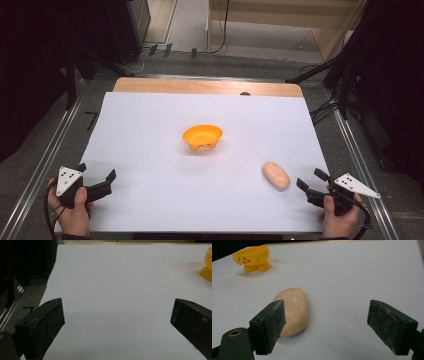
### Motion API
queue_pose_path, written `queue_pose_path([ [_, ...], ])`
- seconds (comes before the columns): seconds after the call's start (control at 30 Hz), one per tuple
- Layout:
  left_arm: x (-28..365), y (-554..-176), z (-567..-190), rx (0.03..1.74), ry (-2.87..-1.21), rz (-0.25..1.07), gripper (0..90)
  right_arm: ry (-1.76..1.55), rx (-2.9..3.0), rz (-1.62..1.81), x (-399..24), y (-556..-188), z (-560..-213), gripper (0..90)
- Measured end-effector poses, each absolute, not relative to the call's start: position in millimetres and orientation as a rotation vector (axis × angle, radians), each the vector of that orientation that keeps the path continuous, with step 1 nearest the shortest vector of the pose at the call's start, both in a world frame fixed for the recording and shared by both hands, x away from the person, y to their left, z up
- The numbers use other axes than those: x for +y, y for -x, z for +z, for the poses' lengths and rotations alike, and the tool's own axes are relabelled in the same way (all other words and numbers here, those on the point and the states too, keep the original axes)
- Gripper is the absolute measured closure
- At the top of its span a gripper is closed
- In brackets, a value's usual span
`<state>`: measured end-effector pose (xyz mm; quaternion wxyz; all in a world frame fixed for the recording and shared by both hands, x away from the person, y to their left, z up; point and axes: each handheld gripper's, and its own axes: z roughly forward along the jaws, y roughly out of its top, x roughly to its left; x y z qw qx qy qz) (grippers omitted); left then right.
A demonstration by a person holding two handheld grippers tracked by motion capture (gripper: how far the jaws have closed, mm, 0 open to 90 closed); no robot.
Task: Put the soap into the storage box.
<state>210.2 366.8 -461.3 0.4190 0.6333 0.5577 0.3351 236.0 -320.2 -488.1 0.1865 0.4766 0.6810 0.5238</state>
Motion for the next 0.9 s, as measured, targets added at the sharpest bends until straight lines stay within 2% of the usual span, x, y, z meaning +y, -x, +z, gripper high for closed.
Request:
queue_pose_path([
  [0.37, 367, -212, -461, 1.403, -1.594, 0.819, 0.0, -1.232, 2.107, 1.389, -306, -235, -485, 14.2],
  [0.5, 367, -213, -461, 1.407, -1.598, 0.814, 0.0, -1.251, 2.11, 1.309, -301, -235, -484, 17.3],
  [0.9, 367, -213, -461, 1.408, -1.601, 0.812, 0.0, -1.314, 2.199, 1.175, -296, -238, -477, 18.4],
])
